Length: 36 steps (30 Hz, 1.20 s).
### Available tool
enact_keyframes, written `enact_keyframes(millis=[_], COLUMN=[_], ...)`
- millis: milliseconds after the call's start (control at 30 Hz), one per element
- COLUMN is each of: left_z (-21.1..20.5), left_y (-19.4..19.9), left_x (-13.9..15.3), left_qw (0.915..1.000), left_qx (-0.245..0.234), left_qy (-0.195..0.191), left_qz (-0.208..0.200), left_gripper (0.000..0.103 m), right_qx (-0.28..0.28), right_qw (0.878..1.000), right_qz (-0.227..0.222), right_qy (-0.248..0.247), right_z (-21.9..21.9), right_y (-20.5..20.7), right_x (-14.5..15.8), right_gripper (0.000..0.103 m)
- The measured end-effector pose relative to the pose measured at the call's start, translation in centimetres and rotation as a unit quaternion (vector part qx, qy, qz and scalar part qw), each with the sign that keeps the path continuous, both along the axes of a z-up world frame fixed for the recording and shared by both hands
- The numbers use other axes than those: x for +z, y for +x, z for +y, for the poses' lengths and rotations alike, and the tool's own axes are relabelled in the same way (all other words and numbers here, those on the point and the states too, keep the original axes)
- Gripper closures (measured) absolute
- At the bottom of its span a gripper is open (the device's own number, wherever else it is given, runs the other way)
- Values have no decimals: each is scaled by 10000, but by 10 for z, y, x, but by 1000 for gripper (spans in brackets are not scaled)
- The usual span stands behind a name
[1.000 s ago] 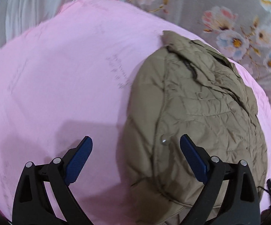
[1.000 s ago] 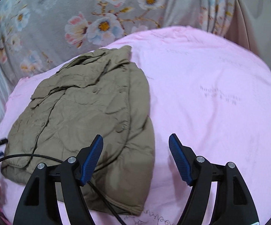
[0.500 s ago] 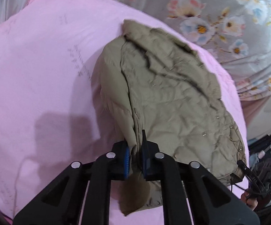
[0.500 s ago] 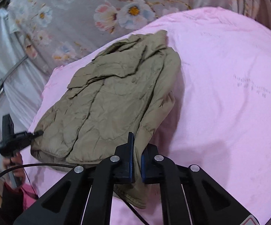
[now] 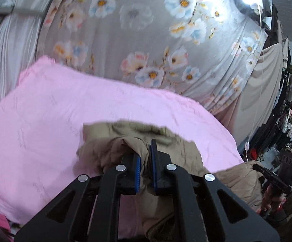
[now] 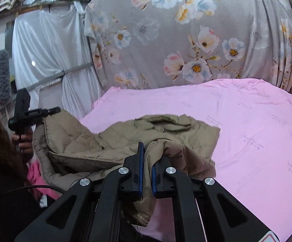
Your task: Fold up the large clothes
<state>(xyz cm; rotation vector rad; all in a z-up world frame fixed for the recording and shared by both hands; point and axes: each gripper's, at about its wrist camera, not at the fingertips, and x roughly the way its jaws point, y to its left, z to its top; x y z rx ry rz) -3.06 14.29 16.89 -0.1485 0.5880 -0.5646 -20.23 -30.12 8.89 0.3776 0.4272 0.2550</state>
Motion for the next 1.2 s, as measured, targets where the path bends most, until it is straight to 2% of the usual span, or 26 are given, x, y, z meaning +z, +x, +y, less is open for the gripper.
enact_keyframes(millis=[100, 200, 400, 467, 633, 700, 733, 767, 800, 833, 867, 900, 933, 967, 1033, 1100, 1200], left_z=[-8, -19, -46, -57, -72, -71, -70, -68, -64, -59, -54, -48, -43, -42, -42, -52, -81], left_y=[35, 86, 184, 211, 254, 257, 255, 254, 253, 252, 248, 242, 236, 234, 232, 227, 220], left_x=[5, -6, -59, -80, -122, -126, -126, -124, -122, -120, -115, -108, -101, -97, -92, -90, -99], left_qw=[9990, 9968, 9889, 9854, 9765, 9772, 9783, 9796, 9809, 9804, 9771, 9714, 9677, 9659, 9643, 9665, 9687], left_qx=[413, 788, 1305, 1420, 1634, 1597, 1555, 1520, 1499, 1591, 1811, 2120, 2270, 2301, 2265, 2146, 1910], left_qy=[42, 99, 463, 661, 987, 983, 961, 919, 860, 860, 939, 1034, 1098, 1177, 1360, 1402, 1576], left_qz=[-134, 6, 545, 664, 996, 1001, 974, 937, 888, 788, 602, 259, -47, -158, -149, -161, -170], left_gripper=[94, 94, 92, 91, 86, 84, 83, 80, 71, 63, 37, 24, 23, 23, 23, 23, 23], right_qx=[-226, -433, -867, -955, -929, -844, -798, -761, -800, -939, -983, -1016, -1116, -1218, -1435, -1673, -1752], right_qw=[9980, 9966, 9940, 9919, 9840, 9812, 9800, 9789, 9779, 9776, 9779, 9782, 9790, 9803, 9833, 9842, 9838], right_qz=[-211, -134, 36, 84, 76, -135, -243, -323, -425, -584, -676, -749, -766, -748, -659, -426, -85], right_qy=[551, 681, 660, 838, 1515, 1730, 1806, 1866, 1884, 1791, 1720, 1651, 1522, 1361, 903, 392, -365], right_z=[-23, -33, -37, -41, -57, -62, -65, -67, -69, -71, -72, -73, -73, -72, -62, -46, -10], right_y=[36, 96, 186, 203, 222, 213, 207, 202, 196, 186, 179, 173, 168, 165, 165, 176, 201], right_x=[7, 2, -25, -35, -47, -45, -42, -40, -38, -33, -29, -25, -20, -17, -11, -12, -26], right_gripper=[97, 96, 92, 89, 77, 67, 59, 53, 50, 45, 43, 43, 43, 43, 43, 43, 52])
